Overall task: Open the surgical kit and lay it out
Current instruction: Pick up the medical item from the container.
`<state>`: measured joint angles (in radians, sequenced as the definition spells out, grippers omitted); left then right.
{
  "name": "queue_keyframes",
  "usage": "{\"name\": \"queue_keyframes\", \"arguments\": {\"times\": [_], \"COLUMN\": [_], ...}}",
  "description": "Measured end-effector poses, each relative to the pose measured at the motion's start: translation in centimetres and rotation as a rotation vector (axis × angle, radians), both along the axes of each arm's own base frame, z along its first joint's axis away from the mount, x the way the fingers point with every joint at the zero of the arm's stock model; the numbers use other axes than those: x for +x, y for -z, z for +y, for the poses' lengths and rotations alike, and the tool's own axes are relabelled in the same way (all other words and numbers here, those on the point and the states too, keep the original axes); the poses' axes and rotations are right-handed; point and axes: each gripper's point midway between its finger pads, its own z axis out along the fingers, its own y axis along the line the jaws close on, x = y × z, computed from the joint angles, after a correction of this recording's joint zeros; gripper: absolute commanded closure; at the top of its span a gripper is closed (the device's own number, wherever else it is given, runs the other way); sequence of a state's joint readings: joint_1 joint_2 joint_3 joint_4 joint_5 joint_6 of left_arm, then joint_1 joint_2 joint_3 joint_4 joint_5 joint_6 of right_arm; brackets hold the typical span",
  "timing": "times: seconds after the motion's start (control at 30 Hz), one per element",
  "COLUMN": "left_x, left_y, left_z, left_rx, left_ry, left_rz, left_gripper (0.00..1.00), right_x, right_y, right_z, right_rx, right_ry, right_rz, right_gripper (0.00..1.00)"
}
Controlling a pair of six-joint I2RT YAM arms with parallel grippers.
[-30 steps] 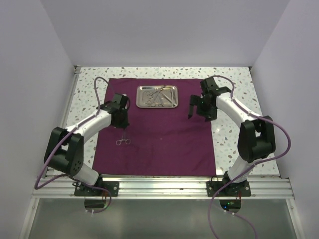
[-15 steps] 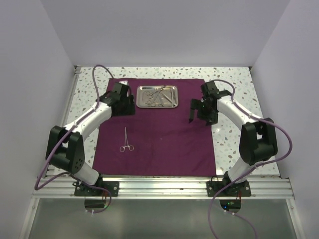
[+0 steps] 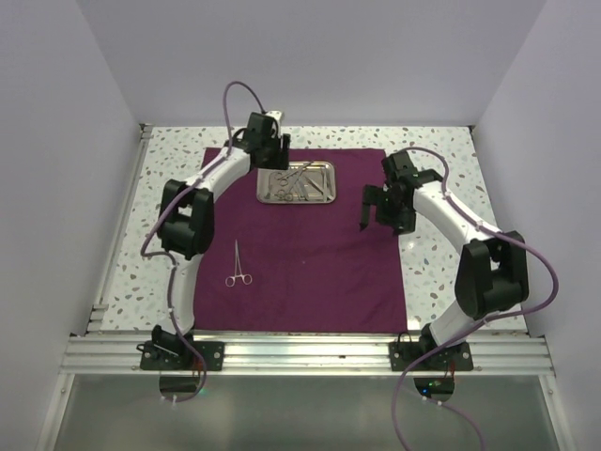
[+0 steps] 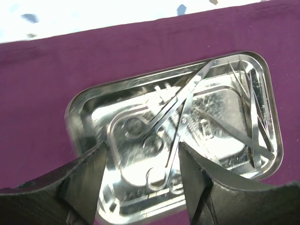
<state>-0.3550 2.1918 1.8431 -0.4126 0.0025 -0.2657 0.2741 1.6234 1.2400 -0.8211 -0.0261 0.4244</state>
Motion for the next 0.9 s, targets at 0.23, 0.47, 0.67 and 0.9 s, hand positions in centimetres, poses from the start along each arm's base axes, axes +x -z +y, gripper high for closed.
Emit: {"name": "queue_keyframes", "arguments": {"times": [0.23,0.47,0.67,0.9], "left_x": [2.7,5.2,5.2,4.1], "left_y": [3.2,2.5,3.7,6.1], "left_z": [-4.1,-6.5,-7.0,-7.5], "left_rx": [-0.104,-0.151,-0.109,-0.043], "left_ry": [0.145,0.217,0.249,0.276], "left_rz": [-0.014,-0.091,-0.094,-0.055], "left_gripper": [0.36,0.4,0.47,0.51], "right_x": [-0.6,-1.1,-1.2,-1.1], "right_y": [-0.8,-0.6,-0.4,0.7], "right_z": [-0.5,-1.0,-1.1,-1.1], "right_rx": [-0.019,-0.04,-0.048,-0.057], "right_ry": [0.003,0.008,0.006,0.006], "right_rz": [0.002,0.013,0.021,0.055], "right_gripper": [0.03,0.03,0.03,0.03]}}
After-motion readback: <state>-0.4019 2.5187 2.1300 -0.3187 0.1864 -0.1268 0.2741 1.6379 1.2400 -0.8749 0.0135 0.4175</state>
